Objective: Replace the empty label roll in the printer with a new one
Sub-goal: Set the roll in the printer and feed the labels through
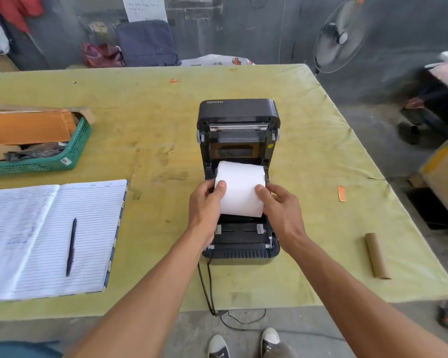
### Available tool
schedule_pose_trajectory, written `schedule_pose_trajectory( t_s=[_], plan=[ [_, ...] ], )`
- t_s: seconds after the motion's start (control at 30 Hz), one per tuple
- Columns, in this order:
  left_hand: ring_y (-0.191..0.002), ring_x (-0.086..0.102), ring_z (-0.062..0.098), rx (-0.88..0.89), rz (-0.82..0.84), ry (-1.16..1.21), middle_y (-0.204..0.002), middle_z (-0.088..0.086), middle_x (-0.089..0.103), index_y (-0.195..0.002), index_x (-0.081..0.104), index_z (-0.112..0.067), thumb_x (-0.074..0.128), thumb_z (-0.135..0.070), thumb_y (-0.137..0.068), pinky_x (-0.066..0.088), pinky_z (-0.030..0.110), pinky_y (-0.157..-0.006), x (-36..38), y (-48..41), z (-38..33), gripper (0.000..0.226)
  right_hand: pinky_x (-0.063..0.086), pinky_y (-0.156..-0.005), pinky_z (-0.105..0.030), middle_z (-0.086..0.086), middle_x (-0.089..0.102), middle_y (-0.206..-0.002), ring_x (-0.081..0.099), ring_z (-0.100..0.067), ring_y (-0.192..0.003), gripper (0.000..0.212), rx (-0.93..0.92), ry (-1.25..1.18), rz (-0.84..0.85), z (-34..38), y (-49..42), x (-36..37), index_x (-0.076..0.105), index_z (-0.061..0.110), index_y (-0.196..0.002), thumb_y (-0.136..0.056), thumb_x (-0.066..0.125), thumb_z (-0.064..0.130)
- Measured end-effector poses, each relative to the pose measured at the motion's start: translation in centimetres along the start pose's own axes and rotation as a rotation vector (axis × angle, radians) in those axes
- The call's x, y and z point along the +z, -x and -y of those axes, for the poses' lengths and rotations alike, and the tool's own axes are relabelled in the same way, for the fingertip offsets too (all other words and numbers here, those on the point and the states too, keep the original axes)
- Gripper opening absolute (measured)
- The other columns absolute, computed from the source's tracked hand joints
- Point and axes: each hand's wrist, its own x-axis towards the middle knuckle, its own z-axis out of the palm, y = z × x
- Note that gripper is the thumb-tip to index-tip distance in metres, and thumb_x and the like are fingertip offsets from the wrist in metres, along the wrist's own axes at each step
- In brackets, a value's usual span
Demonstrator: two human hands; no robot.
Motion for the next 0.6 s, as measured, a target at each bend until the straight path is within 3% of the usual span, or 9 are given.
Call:
schedule_pose_trajectory(
  t_s=[0.1,0.23,0.37,0.47,0.57,0.6],
  plan=[
    [-0.103,0.063,0.022,-0.015,-0.005,0.043,-0.112,0.003,0.067,-0.117,0.061,-0.017,0.058,-0.032,-0.095,0.054,0.048,-0.092,0.0,0.1,-0.1,0.027,0.054,-0.093,-0.033,0.005,0.071,-0.120,0.067,-0.014,-0.106,0.049,-0.045,0.060,0.036,0.6,-0.2,0.3,0.064,0.020,-0.133,-0.092,0.062,0.046],
    [-0.104,0.064,0.022,-0.028,-0.020,0.058,-0.112,0.004,0.067,-0.119,0.061,-0.017,0.059,-0.030,-0.096,0.054,0.048,-0.093,0.0,0.1,-0.1,0.026,0.057,-0.091,-0.050,-0.003,0.078,-0.100,0.071,-0.027,-0.094,0.031,-0.068,0.117,0.095,0.6,-0.4,0.4,0.073,0.017,-0.110,-0.094,0.060,0.040],
    [-0.098,0.066,0.023,-0.057,-0.031,0.086,-0.108,0.004,0.068,-0.116,0.060,-0.019,0.057,-0.027,-0.097,0.057,0.047,-0.086,0.3,0.2,0.3,0.021,0.054,-0.096,-0.049,-0.011,0.075,-0.113,0.071,-0.027,-0.101,0.041,-0.077,0.131,0.109,0.4,-0.8,0.3,0.071,0.004,-0.118,-0.095,0.062,0.037],
    [-0.091,0.067,0.017,-0.086,-0.044,0.084,-0.102,0.001,0.068,-0.118,0.058,-0.018,0.056,-0.029,-0.098,0.059,0.037,-0.076,0.8,0.7,0.9,0.023,0.052,-0.094,-0.055,-0.034,0.064,-0.119,0.063,-0.049,-0.102,0.051,-0.077,0.149,0.113,0.3,-1.7,-0.1,0.065,-0.012,-0.116,-0.095,0.063,0.034],
    [-0.091,0.065,0.016,-0.085,-0.082,0.026,-0.102,-0.002,0.067,-0.117,0.058,-0.020,0.057,-0.031,-0.097,0.059,0.042,-0.079,1.1,0.7,1.4,0.023,0.055,-0.095,-0.047,-0.021,0.068,-0.128,0.070,-0.033,-0.105,0.051,-0.060,0.179,0.115,0.1,-1.9,-0.2,0.064,-0.005,-0.128,-0.096,0.062,0.035],
    [-0.094,0.065,0.019,-0.081,-0.090,-0.004,-0.106,-0.001,0.067,-0.116,0.059,-0.021,0.058,-0.032,-0.096,0.058,0.045,-0.083,1.1,0.5,1.5,0.022,0.056,-0.092,-0.048,-0.023,0.070,-0.124,0.070,-0.036,-0.101,0.049,-0.060,0.183,0.112,-0.1,-1.9,-0.2,0.066,-0.006,-0.124,-0.097,0.061,0.035]
  ],
)
